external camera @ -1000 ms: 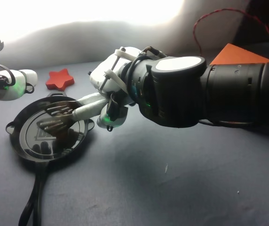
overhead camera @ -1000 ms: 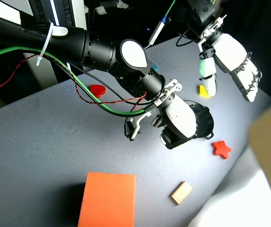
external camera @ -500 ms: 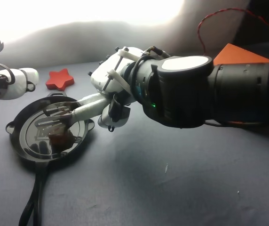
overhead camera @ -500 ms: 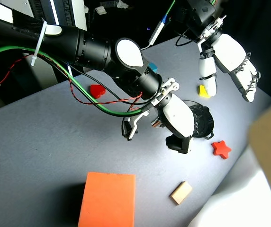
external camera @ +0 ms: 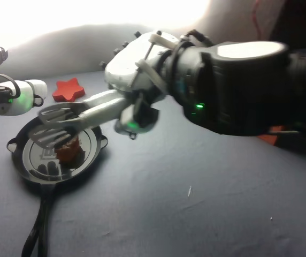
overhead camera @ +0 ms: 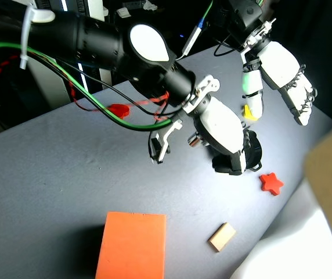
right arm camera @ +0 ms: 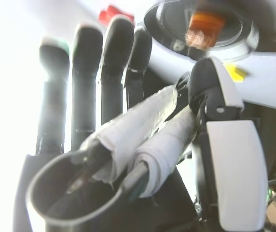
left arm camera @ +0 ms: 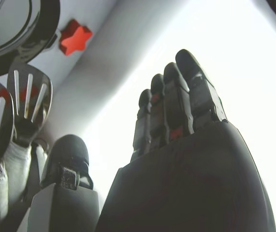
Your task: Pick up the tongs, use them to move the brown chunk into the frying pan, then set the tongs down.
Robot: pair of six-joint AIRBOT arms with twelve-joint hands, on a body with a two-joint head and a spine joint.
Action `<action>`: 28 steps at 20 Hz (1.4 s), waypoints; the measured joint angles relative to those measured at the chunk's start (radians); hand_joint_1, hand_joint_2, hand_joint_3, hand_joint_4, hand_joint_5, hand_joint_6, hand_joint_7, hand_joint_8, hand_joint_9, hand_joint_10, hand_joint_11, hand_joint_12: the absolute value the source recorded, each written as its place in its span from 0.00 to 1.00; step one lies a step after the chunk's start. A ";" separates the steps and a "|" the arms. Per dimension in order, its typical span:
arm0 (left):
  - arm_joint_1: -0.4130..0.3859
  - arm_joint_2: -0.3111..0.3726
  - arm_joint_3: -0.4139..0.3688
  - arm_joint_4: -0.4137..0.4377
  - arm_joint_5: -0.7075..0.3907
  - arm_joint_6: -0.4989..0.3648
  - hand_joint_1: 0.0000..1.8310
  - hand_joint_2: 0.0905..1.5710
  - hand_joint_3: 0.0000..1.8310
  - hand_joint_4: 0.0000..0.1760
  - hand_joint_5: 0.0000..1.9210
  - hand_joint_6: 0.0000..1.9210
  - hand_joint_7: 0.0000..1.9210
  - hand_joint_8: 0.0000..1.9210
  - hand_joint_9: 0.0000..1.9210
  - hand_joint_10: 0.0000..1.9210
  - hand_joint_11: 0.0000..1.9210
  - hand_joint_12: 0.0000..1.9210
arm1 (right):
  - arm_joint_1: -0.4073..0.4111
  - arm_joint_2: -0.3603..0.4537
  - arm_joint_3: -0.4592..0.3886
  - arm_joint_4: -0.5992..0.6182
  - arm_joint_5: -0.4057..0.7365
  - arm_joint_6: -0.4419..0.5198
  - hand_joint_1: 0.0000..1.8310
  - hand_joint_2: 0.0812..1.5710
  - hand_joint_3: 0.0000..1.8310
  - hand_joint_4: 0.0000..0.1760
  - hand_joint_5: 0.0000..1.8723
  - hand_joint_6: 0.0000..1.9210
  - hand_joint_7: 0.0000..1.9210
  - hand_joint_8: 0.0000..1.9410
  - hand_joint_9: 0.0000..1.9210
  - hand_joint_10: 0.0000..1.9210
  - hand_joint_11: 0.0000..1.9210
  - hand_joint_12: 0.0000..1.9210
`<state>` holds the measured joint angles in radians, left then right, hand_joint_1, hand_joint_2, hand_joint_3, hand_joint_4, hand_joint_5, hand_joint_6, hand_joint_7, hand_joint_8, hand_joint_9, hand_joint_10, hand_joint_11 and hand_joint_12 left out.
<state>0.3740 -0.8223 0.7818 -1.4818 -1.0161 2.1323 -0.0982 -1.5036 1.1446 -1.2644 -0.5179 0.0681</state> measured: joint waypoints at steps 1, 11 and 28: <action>0.000 0.000 0.000 0.000 0.002 0.000 0.07 0.82 0.00 0.00 0.06 0.00 0.09 0.00 0.10 0.00 0.00 0.41 | -0.006 0.026 -0.028 -0.002 -0.007 -0.021 0.26 0.86 0.00 0.00 0.32 0.53 0.40 0.59 0.36 0.78 0.29 1.00; -0.010 0.000 -0.014 -0.001 0.001 0.014 0.12 0.81 0.00 0.00 0.07 0.00 0.09 0.00 0.10 0.00 0.00 0.36 | -0.176 0.190 -0.175 -0.555 0.051 0.280 0.27 0.86 0.00 0.00 0.33 0.53 0.41 0.60 0.36 0.80 0.30 1.00; -0.024 -0.011 -0.086 0.000 0.056 0.043 0.09 0.81 0.00 0.00 0.07 0.00 0.09 0.00 0.11 0.00 0.00 0.40 | -0.353 0.183 -0.153 -0.902 0.002 0.477 0.12 0.80 0.00 0.00 0.13 0.41 0.24 0.30 0.15 0.50 0.01 0.89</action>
<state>0.3496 -0.8337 0.6956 -1.4822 -0.9596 2.1757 -0.4511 -1.3209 0.9913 -2.1666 -0.5156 0.5449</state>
